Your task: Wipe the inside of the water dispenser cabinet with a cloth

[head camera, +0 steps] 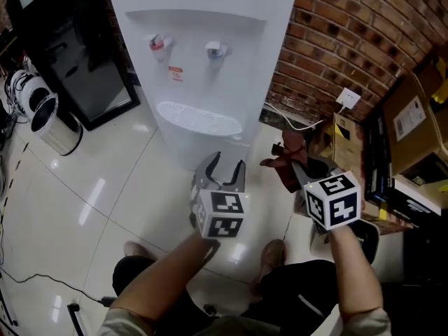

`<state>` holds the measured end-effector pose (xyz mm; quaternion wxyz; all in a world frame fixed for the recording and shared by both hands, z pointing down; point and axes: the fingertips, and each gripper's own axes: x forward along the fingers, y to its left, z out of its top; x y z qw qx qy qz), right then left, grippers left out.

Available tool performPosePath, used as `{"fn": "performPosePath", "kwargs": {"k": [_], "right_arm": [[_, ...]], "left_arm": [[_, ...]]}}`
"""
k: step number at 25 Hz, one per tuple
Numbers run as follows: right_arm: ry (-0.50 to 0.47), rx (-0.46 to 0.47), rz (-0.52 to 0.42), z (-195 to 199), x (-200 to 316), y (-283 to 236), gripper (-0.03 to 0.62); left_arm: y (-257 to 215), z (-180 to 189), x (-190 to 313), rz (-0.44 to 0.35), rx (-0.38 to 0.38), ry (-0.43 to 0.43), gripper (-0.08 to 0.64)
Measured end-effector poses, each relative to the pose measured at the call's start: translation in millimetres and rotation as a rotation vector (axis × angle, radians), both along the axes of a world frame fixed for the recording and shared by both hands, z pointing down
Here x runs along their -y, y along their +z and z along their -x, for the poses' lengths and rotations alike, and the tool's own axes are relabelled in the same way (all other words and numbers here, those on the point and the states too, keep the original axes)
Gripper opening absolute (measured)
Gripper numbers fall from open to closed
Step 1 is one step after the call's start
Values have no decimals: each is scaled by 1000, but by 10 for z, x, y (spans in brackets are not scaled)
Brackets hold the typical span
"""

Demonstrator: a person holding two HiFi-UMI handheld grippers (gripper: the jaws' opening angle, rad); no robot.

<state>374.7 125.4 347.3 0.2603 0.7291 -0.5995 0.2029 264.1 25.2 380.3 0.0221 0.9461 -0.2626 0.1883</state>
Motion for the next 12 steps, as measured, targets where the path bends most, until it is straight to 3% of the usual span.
{"fn": "performPosePath", "kwargs": {"k": [6, 12], "right_arm": [[146, 78, -187, 75, 6, -461, 71], [75, -14, -208, 120, 97, -385, 71]], "left_arm": [[49, -236, 1, -77, 9, -3, 233], [372, -335, 75, -36, 46, -61, 271]]}}
